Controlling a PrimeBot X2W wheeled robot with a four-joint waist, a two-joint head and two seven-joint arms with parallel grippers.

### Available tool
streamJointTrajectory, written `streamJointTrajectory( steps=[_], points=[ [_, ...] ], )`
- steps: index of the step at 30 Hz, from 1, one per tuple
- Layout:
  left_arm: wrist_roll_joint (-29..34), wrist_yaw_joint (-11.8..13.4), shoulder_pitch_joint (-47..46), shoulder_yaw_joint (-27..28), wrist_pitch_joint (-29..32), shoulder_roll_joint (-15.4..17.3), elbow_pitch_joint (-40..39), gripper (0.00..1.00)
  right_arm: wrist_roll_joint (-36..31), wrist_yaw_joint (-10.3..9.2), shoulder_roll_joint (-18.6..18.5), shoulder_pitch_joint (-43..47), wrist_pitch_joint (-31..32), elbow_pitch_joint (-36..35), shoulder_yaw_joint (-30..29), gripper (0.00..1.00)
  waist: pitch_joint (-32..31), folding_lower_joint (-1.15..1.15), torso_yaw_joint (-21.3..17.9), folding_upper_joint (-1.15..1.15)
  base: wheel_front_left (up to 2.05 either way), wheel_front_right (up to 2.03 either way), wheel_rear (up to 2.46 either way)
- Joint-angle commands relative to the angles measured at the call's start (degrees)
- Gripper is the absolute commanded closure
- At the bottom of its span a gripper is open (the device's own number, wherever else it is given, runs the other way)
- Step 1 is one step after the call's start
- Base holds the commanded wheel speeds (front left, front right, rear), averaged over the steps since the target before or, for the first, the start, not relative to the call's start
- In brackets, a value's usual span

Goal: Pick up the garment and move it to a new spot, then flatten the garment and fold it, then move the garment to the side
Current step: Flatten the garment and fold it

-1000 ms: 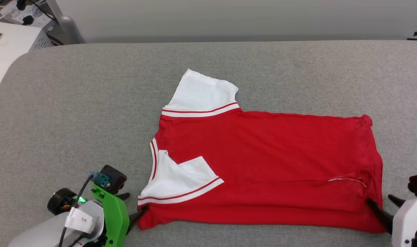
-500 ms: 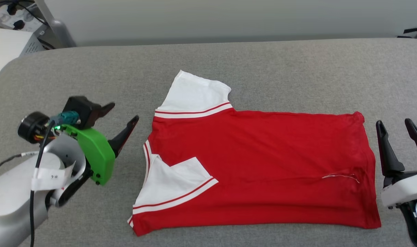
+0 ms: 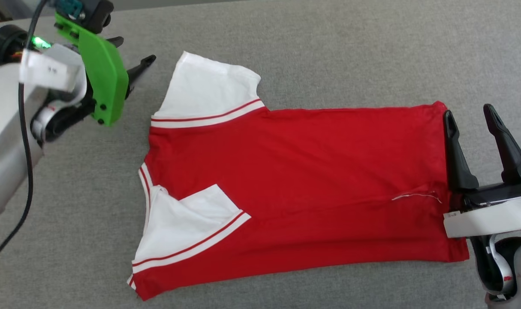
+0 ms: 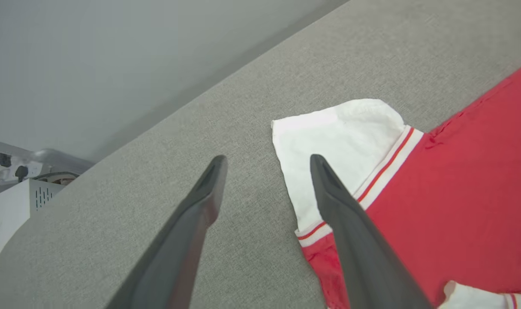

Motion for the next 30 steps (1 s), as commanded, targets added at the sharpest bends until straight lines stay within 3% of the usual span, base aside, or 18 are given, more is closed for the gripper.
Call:
streamJointTrajectory(
  steps=[1,5,9,17,23,24,25,30],
  points=[
    [-2.6,-0.6,-2.6,-0.4,4.7,-0.8,1.3,0.00,-0.3,-0.03,0.3,-1.4,-0.7,-0.4,0.5,0.00,6.3,-0.01,-4.1,0.00,0.00,0.00,0.00],
    [-6.4,-1.1,-8.6,-1.0,15.2,-2.0,4.1,0.00,-0.3,-0.03,0.4,-3.3,-1.4,-0.1,1.8,0.00,10.1,-0.01,-5.3,0.00,0.00,0.00,0.00],
    [-8.1,-1.2,-13.1,-1.3,21.7,-3.3,7.1,0.00,-0.1,-0.03,0.3,-5.5,-2.1,0.6,2.8,0.00,13.4,-0.01,-6.5,0.00,0.00,0.00,0.00],
    [-6.2,-1.3,-17.2,-4.3,25.7,-5.2,11.2,0.00,0.4,-0.03,0.1,-9.0,-3.5,2.8,4.7,0.00,17.6,-0.01,-7.8,0.00,0.00,0.00,0.00],
    [-5.8,-1.4,-15.0,-8.8,27.9,-4.5,10.5,0.00,0.6,-0.03,-0.2,-10.0,-4.3,4.4,4.7,0.00,17.7,-0.01,-7.7,0.00,0.00,0.00,0.00],
    [-5.9,-1.4,-14.5,-9.3,28.0,-4.1,9.9,0.84,0.7,-0.03,-0.3,-10.1,-4.4,4.6,4.6,0.00,17.5,-0.01,-7.6,0.00,0.00,0.00,0.00],
    [-6.0,-1.4,-14.1,-9.6,28.1,-3.8,9.4,1.00,0.7,-0.03,-0.3,-10.2,-4.5,4.8,4.5,0.00,17.3,-0.01,-7.5,0.00,0.00,0.00,0.00],
    [-5.6,-1.4,-13.6,-10.6,24.9,-2.7,7.2,1.00,0.8,-0.03,-1.5,-11.1,-4.5,5.3,3.3,0.00,15.5,-0.01,-6.6,0.00,0.00,0.00,0.00]
  ],
)
